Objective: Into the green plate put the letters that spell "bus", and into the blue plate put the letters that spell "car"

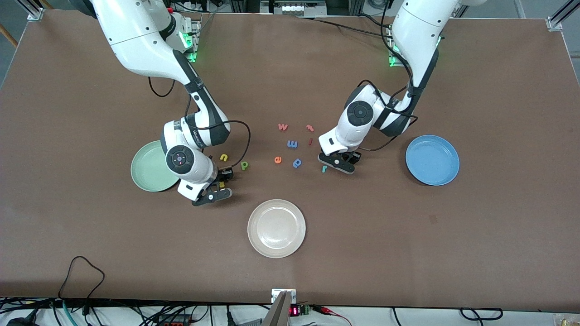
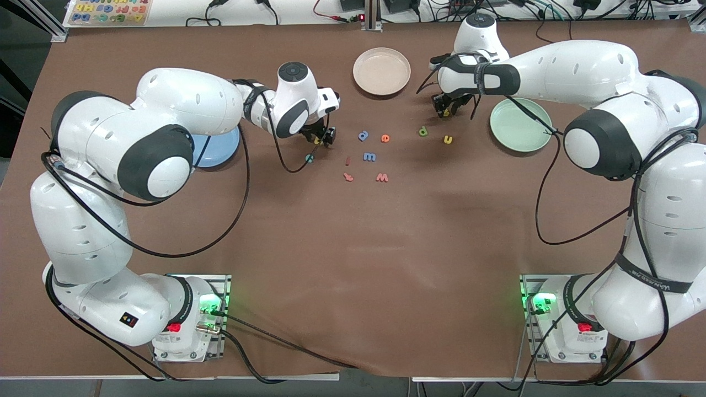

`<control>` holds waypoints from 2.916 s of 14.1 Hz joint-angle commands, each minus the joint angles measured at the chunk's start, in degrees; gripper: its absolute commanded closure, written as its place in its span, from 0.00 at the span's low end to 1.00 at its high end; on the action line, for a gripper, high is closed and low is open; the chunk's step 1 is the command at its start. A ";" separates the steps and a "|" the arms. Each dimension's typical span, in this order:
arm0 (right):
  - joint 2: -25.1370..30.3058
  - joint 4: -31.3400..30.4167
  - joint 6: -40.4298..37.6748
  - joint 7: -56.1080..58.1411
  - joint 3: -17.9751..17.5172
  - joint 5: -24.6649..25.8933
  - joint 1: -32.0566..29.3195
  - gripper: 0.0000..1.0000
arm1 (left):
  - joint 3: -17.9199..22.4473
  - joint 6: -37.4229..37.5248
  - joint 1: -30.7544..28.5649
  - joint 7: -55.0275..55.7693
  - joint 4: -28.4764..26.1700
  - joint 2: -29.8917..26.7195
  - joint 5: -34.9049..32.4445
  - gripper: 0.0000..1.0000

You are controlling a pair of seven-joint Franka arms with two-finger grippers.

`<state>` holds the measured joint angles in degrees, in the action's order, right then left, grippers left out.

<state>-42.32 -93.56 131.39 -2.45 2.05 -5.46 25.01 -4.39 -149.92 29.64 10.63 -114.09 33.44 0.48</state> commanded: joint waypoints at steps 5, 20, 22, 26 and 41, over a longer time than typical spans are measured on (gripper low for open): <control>-1.36 1.27 0.36 -0.98 0.23 -0.69 0.74 0.71 | 1.23 4.86 -0.02 -0.70 0.01 -3.10 -0.13 0.89; 11.91 -4.95 -16.08 7.44 2.08 0.10 -13.31 0.88 | 4.31 25.49 -18.39 -7.82 -5.24 -10.15 -10.59 0.79; 12.17 -7.76 -15.20 7.90 2.16 0.10 -13.67 0.88 | 4.31 25.03 -18.74 -7.73 -5.97 -10.15 -10.59 0.55; 11.73 -13.40 -8.44 7.81 2.16 0.10 -13.59 0.78 | 3.43 29.66 -17.96 -6.68 -5.09 -11.99 -10.50 0.00; 12.44 -12.70 -8.17 -18.80 1.55 -0.87 4.25 0.14 | -14.94 13.45 -13.21 8.35 -5.09 -5.59 -17.52 0.25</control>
<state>-29.24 -105.93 122.24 -17.12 3.07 -5.53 28.42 -19.40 -134.40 16.32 19.73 -119.02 27.27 -13.73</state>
